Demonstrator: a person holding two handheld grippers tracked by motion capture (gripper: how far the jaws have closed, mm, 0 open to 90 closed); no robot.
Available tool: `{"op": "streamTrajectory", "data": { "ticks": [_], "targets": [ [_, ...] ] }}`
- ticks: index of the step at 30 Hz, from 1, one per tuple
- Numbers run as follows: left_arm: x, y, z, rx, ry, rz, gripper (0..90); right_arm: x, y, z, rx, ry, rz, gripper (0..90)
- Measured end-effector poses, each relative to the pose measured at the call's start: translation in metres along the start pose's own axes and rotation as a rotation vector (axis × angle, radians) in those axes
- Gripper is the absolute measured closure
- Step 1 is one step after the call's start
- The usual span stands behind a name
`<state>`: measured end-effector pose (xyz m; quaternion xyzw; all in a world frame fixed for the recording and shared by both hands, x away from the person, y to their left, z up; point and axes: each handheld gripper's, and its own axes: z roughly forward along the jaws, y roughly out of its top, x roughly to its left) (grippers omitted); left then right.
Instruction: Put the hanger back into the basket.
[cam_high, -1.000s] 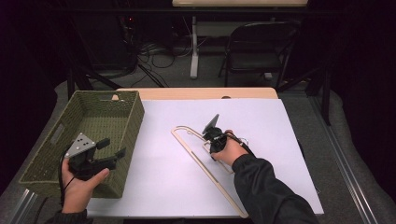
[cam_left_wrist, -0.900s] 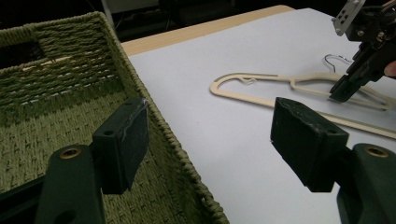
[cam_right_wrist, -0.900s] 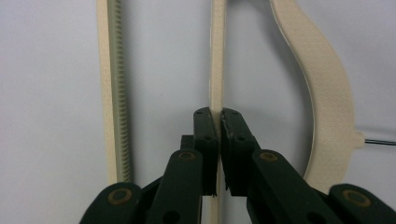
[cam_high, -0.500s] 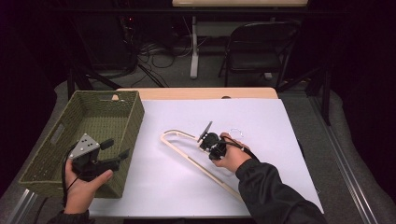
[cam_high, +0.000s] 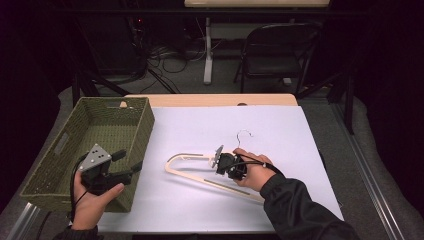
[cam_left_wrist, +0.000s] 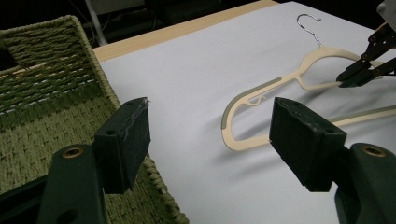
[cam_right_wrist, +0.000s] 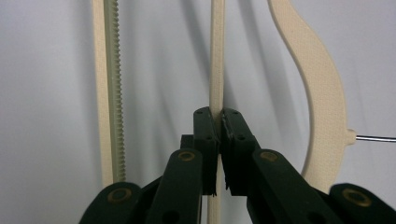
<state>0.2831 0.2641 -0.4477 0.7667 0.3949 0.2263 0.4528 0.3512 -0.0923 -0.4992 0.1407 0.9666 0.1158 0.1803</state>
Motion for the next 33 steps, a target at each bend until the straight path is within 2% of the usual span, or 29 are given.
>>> {"op": "streamTrajectory", "data": {
  "ticks": [1, 2, 3, 7, 8, 11, 13, 15, 19, 22, 23, 27, 29, 30, 33],
  "targets": [
    [-0.001, 0.0, 0.001, 0.002, -0.003, 0.002, 28.9, 0.0, -0.001, 0.0, -0.006, -0.006, -0.022, 85.5],
    [-0.002, 0.0, 0.002, 0.003, -0.006, 0.003, 28.9, 0.001, -0.002, -0.001, -0.011, -0.012, -0.071, 85.5],
    [-0.003, 0.001, 0.002, 0.005, -0.011, 0.005, 28.9, 0.001, -0.002, -0.001, -0.011, -0.012, -0.071, 85.5],
    [-0.007, 0.002, 0.006, 0.01, -0.026, 0.012, 29.0, 0.003, -0.006, -0.001, -0.012, -0.02, -0.143, 85.5],
    [-0.009, 0.002, 0.008, 0.011, -0.032, 0.016, 29.0, 0.003, -0.008, -0.001, -0.026, -0.035, -0.178, 85.5],
    [-0.015, 0.003, 0.013, 0.02, -0.053, 0.025, 29.1, 0.004, -0.01, -0.003, -0.048, -0.039, -0.196, 85.5],
    [-0.019, 0.004, 0.017, 0.033, -0.071, 0.035, 29.6, 0.005, -0.012, -0.004, -0.068, -0.059, -0.232, 85.5],
    [-0.026, 0.006, 0.025, 0.051, -0.108, 0.043, 30.3, 0.008, -0.015, -0.006, -0.091, -0.071, -0.248, 85.5],
    [-0.034, 0.01, 0.033, 0.074, -0.13, 0.056, 31.2, 0.011, -0.02, -0.006, -0.106, -0.067, -0.278, 85.5],
    [-0.043, 0.016, 0.04, 0.077, -0.163, 0.075, 30.9, 0.014, -0.024, -0.005, -0.108, -0.074, -0.3, 85.5],
    [-0.05, 0.021, 0.046, 0.084, -0.189, 0.077, 30.8, 0.015, -0.027, -0.005, -0.113, -0.075, -0.313, 85.5],
    [-0.06, 0.027, 0.057, 0.108, -0.217, 0.085, 29.3, 0.016, -0.03, -0.006, -0.122, -0.075, -0.321, 85.5],
    [-0.065, 0.029, 0.066, 0.123, -0.24, 0.093, 29.6, 0.016, -0.032, -0.008, -0.124, -0.07, -0.323, 85.5],
    [-0.067, 0.03, 0.071, 0.135, -0.246, 0.098, 30.1, 0.016, -0.033, -0.007, -0.147, -0.08, -0.323, 85.4],
    [-0.072, 0.033, 0.088, 0.171, -0.275, 0.089, 31.8, 0.016, -0.036, -0.01, -0.141, -0.073, -0.321, 85.5]
  ]
}}
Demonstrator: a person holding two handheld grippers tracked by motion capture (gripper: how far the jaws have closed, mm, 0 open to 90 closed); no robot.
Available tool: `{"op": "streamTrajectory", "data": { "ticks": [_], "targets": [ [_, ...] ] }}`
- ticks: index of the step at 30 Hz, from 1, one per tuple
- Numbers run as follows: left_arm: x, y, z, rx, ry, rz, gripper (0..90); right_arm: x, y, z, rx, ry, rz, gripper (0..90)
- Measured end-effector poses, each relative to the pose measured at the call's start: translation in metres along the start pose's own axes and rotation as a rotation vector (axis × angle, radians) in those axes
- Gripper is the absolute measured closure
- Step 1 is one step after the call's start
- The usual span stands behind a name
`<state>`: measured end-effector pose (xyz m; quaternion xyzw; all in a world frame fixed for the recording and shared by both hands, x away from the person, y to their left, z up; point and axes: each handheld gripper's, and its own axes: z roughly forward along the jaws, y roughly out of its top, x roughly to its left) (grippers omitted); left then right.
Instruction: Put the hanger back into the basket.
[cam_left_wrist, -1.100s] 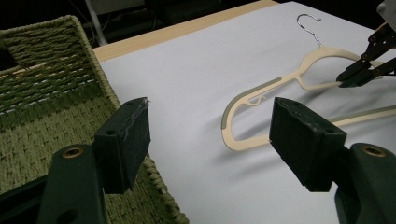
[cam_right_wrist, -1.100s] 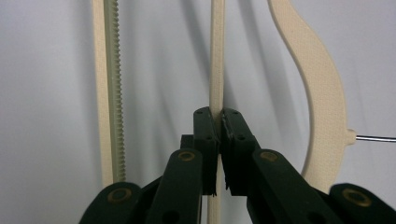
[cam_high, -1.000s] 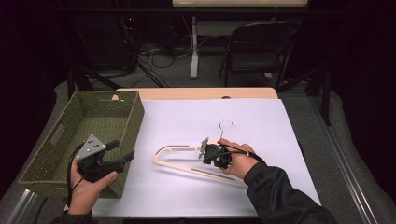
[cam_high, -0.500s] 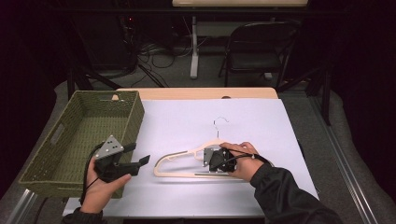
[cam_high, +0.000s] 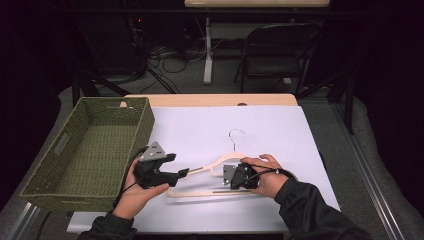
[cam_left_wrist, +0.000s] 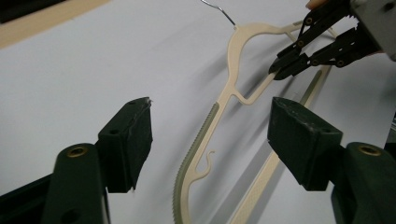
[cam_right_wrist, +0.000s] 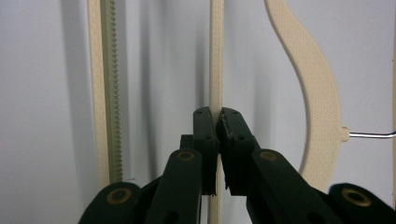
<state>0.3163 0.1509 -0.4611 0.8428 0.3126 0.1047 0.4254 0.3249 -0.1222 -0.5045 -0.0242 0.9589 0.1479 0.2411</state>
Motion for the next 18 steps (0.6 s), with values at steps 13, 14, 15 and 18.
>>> {"op": "streamTrajectory", "data": {
  "ticks": [13, 14, 15, 18],
  "targets": [
    [0.011, 0.019, 0.055, 0.088, -0.088, -0.014, 34.3, 0.003, -0.004, -0.007, 0.004, -0.011, -0.019, 85.5],
    [0.011, 0.019, 0.057, 0.091, -0.103, -0.014, 35.2, 0.003, -0.004, -0.007, 0.0, -0.016, -0.032, 85.5],
    [0.012, 0.02, 0.059, 0.099, -0.118, -0.006, 35.7, 0.003, -0.003, -0.007, 0.001, -0.018, -0.033, 85.5],
    [0.011, 0.021, 0.066, 0.121, -0.152, 0.009, 38.8, 0.004, -0.002, -0.007, 0.014, -0.028, -0.04, 85.5]
  ]
}}
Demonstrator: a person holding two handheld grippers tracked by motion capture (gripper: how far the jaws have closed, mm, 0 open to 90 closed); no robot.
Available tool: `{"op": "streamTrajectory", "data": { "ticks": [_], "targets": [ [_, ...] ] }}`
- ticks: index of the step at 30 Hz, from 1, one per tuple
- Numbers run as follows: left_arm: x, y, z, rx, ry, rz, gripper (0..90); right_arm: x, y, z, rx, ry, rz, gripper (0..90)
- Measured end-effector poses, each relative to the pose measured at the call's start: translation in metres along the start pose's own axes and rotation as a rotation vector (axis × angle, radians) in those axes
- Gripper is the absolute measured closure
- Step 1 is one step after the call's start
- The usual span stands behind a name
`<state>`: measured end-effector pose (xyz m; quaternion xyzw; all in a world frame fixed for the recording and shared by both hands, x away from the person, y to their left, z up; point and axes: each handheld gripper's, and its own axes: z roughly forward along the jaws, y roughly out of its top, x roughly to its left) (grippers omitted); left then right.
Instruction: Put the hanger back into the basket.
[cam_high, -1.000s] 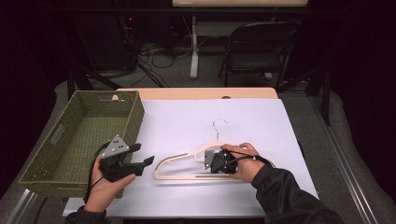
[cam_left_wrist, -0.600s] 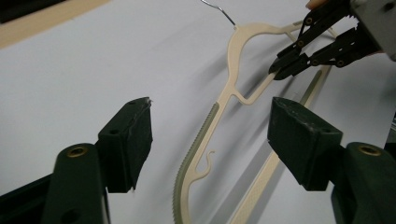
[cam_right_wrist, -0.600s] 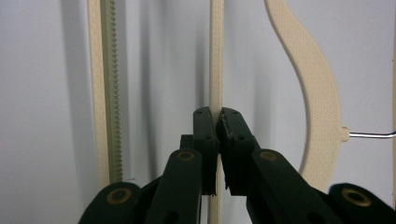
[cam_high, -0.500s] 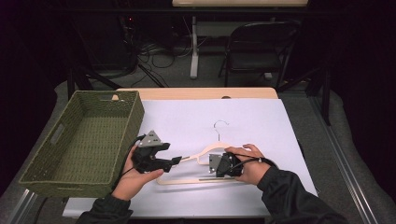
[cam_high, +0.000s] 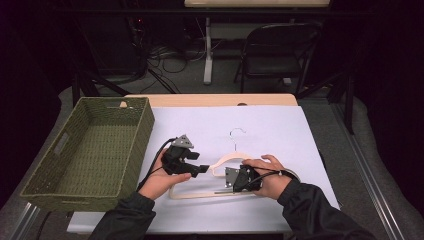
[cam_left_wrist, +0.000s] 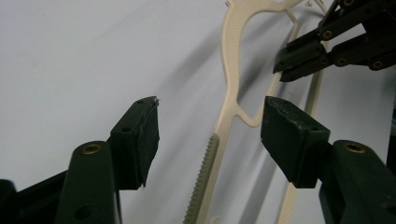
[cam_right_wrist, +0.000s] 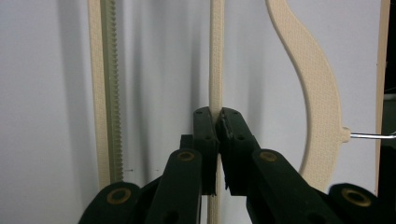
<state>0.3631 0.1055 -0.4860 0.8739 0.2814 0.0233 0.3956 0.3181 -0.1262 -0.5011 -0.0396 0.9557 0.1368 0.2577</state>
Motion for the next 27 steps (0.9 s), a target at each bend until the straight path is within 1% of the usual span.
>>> {"op": "streamTrajectory", "data": {
  "ticks": [1, 2, 3, 4, 5, 6, 7, 8, 9, 11, 14, 15, 16, 17, 18, 20, 21, 24, 25, 26, 27],
  "targets": [
    [0.0, 0.0, 0.002, 0.005, -0.008, -0.002, 38.8, 0.0, 0.0, 0.0, 0.0, 0.0, 0.0, 85.5],
    [0.001, 0.001, 0.004, 0.012, -0.029, -0.002, 39.7, -0.001, 0.001, 0.0, 0.003, 0.009, -0.008, 85.5],
    [0.002, 0.001, 0.007, 0.014, -0.044, -0.003, 39.7, 0.0, 0.0, 0.002, -0.02, -0.015, -0.009, 85.4],
    [0.001, 0.001, 0.008, 0.021, -0.037, -0.006, 39.7, 0.0, 0.001, 0.002, -0.021, -0.017, -0.015, 85.5],
    [0.002, 0.001, 0.01, 0.029, -0.05, -0.01, 40.6, 0.001, 0.002, 0.002, -0.019, -0.016, -0.016, 85.5],
    [0.002, 0.001, 0.012, 0.036, -0.057, -0.009, 40.7, 0.002, 0.002, 0.002, -0.008, -0.011, -0.008, 85.4],
    [0.002, 0.001, 0.014, 0.04, -0.064, -0.008, 40.9, 0.001, 0.003, 0.002, 0.0, -0.007, -0.022, 85.5],
    [0.002, 0.001, 0.016, 0.043, -0.085, -0.008, 41.5, 0.001, 0.004, 0.002, 0.0, -0.008, -0.022, 85.5],
    [0.001, 0.001, 0.018, 0.051, -0.086, -0.009, 41.8, 0.001, 0.004, 0.002, -0.003, -0.013, -0.021, 85.5],
    [0.001, 0.001, 0.022, 0.063, -0.111, -0.006, 41.9, 0.002, 0.004, 0.003, -0.01, -0.019, -0.025, 85.5],
    [0.0, 0.002, 0.03, 0.099, -0.117, 0.004, 42.3, 0.003, 0.006, 0.002, -0.008, -0.019, -0.043, 85.5],
    [0.0, 0.002, 0.03, 0.099, -0.117, 0.004, 42.4, 0.003, 0.006, 0.002, -0.008, -0.019, -0.043, 85.5],
    [0.0, 0.002, 0.032, 0.105, -0.12, 0.006, 42.4, 0.004, 0.006, 0.001, 0.002, -0.031, -0.047, 85.4],
    [-0.001, 0.002, 0.034, 0.116, -0.112, 0.01, 42.8, 0.004, 0.006, 0.002, -0.017, -0.032, -0.047, 85.4],
    [-0.001, 0.002, 0.036, 0.121, -0.118, 0.009, 42.9, 0.004, 0.006, 0.003, -0.021, -0.037, -0.049, 85.5],
    [-0.001, 0.001, 0.039, 0.13, -0.138, 0.01, 43.3, 0.004, 0.007, 0.002, -0.016, -0.033, -0.047, 85.4],
    [-0.001, 0.001, 0.04, 0.14, -0.13, 0.014, 44.0, 0.004, 0.008, 0.002, -0.02, -0.035, -0.052, 85.5],
    [-0.002, 0.0, 0.043, 0.156, -0.141, 0.02, 46.1, 0.005, 0.009, 0.002, -0.02, -0.039, -0.053, 85.4],
    [-0.002, 0.0, 0.043, 0.16, -0.143, 0.021, 46.7, 0.006, 0.009, 0.001, -0.009, -0.031, -0.043, 85.4],
    [-0.002, 0.0, 0.044, 0.163, -0.143, 0.021, 47.6, 0.005, 0.01, 0.001, -0.012, -0.031, -0.058, 85.4],
    [-0.002, 0.0, 0.044, 0.168, -0.143, 0.021, 48.4, 0.006, 0.01, 0.001, -0.016, -0.034, -0.061, 85.4]
  ]
}}
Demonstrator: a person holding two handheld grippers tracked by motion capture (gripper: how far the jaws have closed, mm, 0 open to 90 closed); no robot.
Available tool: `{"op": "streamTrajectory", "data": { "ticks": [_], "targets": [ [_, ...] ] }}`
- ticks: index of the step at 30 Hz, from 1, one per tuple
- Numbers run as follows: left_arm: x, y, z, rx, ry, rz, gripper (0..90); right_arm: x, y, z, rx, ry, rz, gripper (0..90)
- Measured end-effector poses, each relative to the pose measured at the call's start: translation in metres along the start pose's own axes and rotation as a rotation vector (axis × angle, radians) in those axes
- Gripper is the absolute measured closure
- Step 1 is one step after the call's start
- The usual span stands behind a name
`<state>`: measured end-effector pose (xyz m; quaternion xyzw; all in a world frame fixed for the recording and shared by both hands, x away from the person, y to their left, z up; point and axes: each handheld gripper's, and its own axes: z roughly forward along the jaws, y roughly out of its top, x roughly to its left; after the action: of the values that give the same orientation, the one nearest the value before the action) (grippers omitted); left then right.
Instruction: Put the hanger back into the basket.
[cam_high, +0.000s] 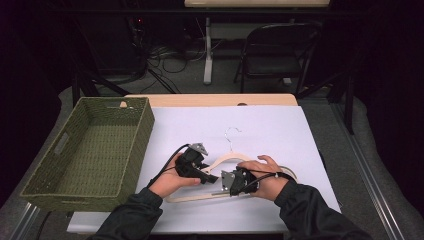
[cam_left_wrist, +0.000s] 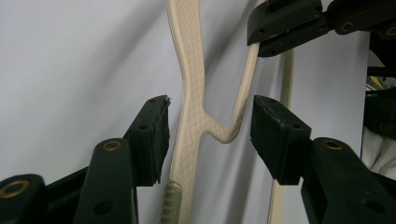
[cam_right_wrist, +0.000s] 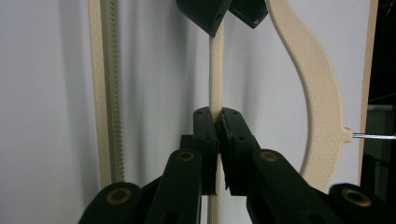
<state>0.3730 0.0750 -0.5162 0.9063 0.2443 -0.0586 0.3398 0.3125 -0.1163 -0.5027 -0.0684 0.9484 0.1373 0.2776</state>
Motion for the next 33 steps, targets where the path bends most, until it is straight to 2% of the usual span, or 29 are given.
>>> {"op": "streamTrajectory", "data": {
  "ticks": [2, 3, 4, 5, 6, 9, 11, 12, 19, 20, 23, 24, 26, 27, 28, 30, 31, 32, 33],
  "targets": [
    [0.002, -0.001, 0.001, -0.004, -0.034, -0.004, 50.5, 0.001, 0.0, 0.0, -0.005, -0.007, 0.009, 85.4],
    [0.002, -0.001, 0.002, 0.003, -0.029, -0.005, 50.7, 0.001, 0.0, 0.001, -0.011, -0.017, -0.008, 85.5],
    [0.001, 0.0, 0.001, 0.02, -0.009, 0.002, 51.4, 0.001, 0.001, 0.001, -0.004, -0.005, -0.011, 85.4],
    [0.002, -0.001, 0.002, 0.014, -0.026, 0.005, 52.3, 0.0, 0.002, 0.0, 0.017, 0.008, -0.013, 85.4],
    [0.001, -0.001, 0.002, 0.015, -0.033, 0.004, 54.1, 0.0, 0.001, 0.0, 0.013, 0.004, -0.014, 85.4],
    [0.0, -0.001, 0.002, 0.031, -0.022, 0.022, 58.7, 0.001, 0.001, 0.001, -0.012, -0.02, -0.02, 85.2],
    [0.001, -0.001, 0.002, 0.031, -0.054, 0.019, 61.0, 0.001, 0.002, -0.001, 0.002, -0.019, -0.015, 85.2],
    [0.001, -0.001, 0.002, 0.031, -0.057, 0.02, 62.3, 0.002, 0.001, 0.0, -0.005, -0.019, -0.003, 85.2],
    [0.0, -0.002, 0.004, 0.043, -0.066, 0.025, 67.5, 0.001, 0.002, 0.002, -0.008, -0.026, -0.029, 84.9],
    [0.0, -0.002, 0.004, 0.045, -0.062, 0.028, 68.5, 0.002, 0.002, 0.002, -0.004, -0.026, -0.016, 84.7],
    [-0.002, -0.002, 0.005, 0.054, -0.062, 0.04, 73.0, 0.001, 0.002, 0.004, -0.007, -0.034, -0.021, 83.2],
    [-0.003, -0.003, 0.006, 0.068, -0.047, 0.048, 75.1, 0.0, 0.002, 0.004, -0.012, -0.033, -0.011, 81.7],
    [-0.004, -0.004, 0.006, 0.067, -0.027, 0.047, 77.6, -0.002, 0.001, -0.001, -0.037, -0.03, 0.045, 74.1],
    [-0.004, -0.004, 0.006, 0.067, -0.027, 0.047, 78.3, -0.002, 0.001, -0.001, -0.037, -0.03, 0.045, 74.1],
    [-0.003, -0.004, 0.006, 0.061, -0.055, 0.043, 78.3, -0.004, 0.0, -0.004, -0.056, -0.035, 0.052, 71.7],
    [-0.004, -0.004, 0.006, 0.067, -0.043, 0.036, 79.4, -0.006, -0.002, -0.01, -0.084, -0.032, 0.095, 69.4],
    [-0.004, -0.004, 0.005, 0.064, -0.068, 0.031, 80.4, -0.006, -0.003, -0.012, -0.082, -0.033, 0.107, 68.8],
    [-0.004, -0.004, 0.004, 0.061, -0.081, 0.031, 82.9, -0.005, -0.007, -0.013, -0.108, -0.051, 0.126, 67.2],
    [-0.004, -0.004, 0.004, 0.059, -0.093, 0.03, 82.9, -0.005, -0.007, -0.013, -0.108, -0.051, 0.126, 67.2]
  ]
}}
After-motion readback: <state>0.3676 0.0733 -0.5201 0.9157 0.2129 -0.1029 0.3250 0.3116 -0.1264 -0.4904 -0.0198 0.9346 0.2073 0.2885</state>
